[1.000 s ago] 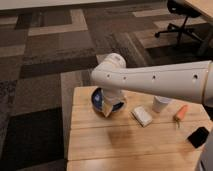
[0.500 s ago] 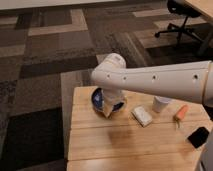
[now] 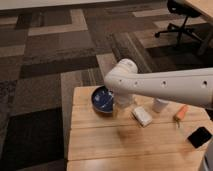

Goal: Place the white sponge in the ceramic cup

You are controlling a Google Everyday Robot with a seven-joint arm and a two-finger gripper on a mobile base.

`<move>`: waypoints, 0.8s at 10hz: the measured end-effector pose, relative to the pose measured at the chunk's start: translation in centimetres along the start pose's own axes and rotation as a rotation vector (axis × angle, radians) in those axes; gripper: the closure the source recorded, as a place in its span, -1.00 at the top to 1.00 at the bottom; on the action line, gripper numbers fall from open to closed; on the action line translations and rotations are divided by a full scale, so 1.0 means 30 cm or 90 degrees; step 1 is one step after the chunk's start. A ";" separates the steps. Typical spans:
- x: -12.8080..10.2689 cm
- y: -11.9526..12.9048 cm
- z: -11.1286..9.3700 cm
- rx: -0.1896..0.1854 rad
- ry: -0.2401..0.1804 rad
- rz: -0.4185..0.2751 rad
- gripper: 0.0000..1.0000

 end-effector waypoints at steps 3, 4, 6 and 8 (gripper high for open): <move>0.021 -0.090 0.073 -0.011 0.001 0.005 0.30; 0.016 -0.124 0.092 -0.016 -0.004 0.007 0.30; 0.021 -0.175 0.125 -0.032 -0.010 0.020 0.30; 0.029 -0.206 0.150 -0.045 -0.012 0.030 0.30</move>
